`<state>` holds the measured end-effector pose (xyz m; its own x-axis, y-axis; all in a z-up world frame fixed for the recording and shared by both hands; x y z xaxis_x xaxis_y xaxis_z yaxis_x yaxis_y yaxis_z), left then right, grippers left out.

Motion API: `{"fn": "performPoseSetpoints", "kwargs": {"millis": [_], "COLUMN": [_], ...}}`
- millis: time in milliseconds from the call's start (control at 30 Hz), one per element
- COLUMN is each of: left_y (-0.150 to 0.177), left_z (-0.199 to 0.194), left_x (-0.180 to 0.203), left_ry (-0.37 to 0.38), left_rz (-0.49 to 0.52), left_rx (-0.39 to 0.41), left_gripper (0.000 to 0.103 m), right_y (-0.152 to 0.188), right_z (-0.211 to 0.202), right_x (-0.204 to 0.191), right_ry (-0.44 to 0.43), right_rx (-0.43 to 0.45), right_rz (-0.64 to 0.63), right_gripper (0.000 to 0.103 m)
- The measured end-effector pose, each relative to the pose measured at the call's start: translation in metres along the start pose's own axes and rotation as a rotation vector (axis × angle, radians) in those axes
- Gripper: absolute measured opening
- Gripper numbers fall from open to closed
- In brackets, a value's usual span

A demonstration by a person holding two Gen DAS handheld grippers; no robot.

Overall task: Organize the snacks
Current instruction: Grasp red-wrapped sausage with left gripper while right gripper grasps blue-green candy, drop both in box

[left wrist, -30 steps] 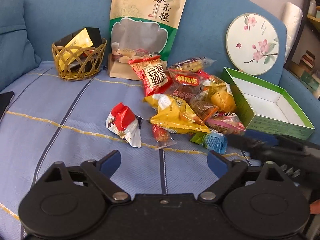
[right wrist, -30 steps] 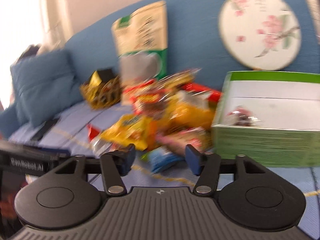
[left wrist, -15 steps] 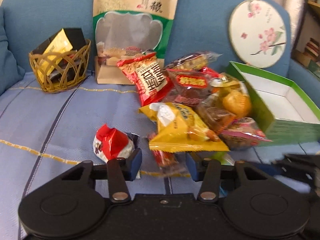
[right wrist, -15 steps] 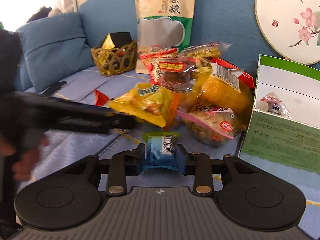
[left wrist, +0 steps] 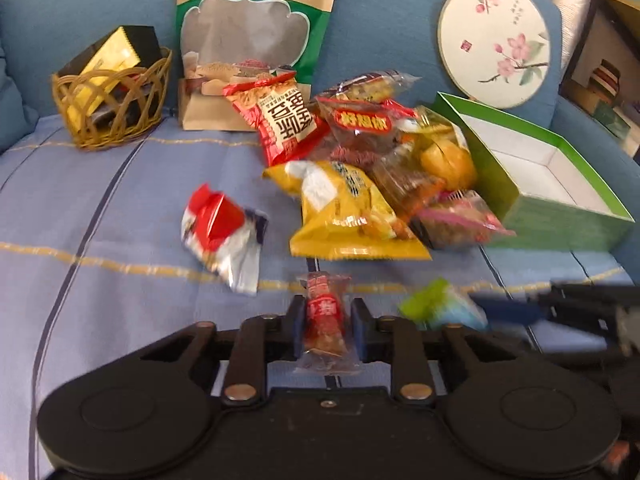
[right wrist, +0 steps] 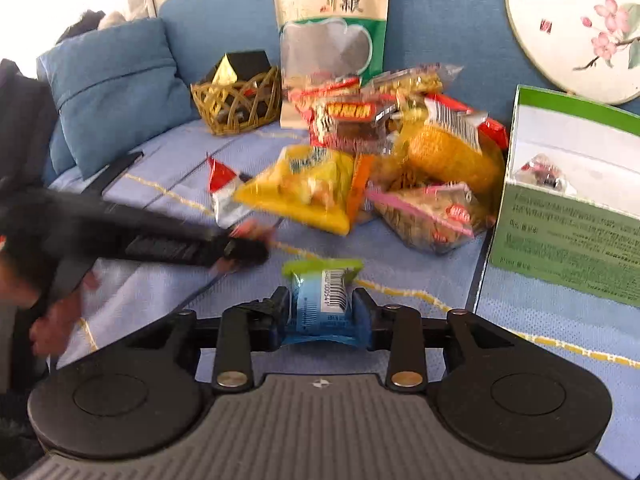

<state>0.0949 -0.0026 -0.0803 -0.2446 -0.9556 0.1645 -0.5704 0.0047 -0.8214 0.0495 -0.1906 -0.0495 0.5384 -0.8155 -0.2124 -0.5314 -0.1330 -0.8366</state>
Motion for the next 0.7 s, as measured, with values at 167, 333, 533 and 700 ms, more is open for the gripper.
{"fn": "performPoseSetpoints", "kwargs": {"millis": [167,333,533,700], "left_y": [0.000,0.001,-0.014,-0.053], "left_z": [0.001,0.005,-0.017,-0.034], "left_x": [0.003,0.004,0.018,0.051], "left_ry": [-0.004,-0.028,0.039,0.143], "left_rz": [0.015,0.046,0.018,0.017], "left_rx": [-0.003,0.004,0.026,0.107], "left_gripper": [0.102,0.073,0.074,0.074], "right_y": [0.004,0.005,-0.022,-0.045], "right_z": [0.004,0.006,-0.022,-0.049], "right_x": [-0.001,-0.001,0.005,0.037], "right_ry": [0.015,0.029,0.026,0.128], "right_rx": [-0.018,-0.023,0.102,0.230], "right_rz": [-0.032,-0.062,-0.029,0.007], "right_gripper": [0.068,0.053,0.049,0.049]}}
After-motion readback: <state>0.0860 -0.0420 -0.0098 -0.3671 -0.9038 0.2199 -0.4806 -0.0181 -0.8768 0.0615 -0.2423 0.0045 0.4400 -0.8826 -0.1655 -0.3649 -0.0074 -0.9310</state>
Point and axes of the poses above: each gripper's, at about its wrist camera, not at the fingertips, and z roughly the way its jaws point, x to its right, y to its underside, the point moved 6 cm from there along z, roughly the way its jaws point, and after that the axes turned 11 degrees about x, right-handed, at the moved point
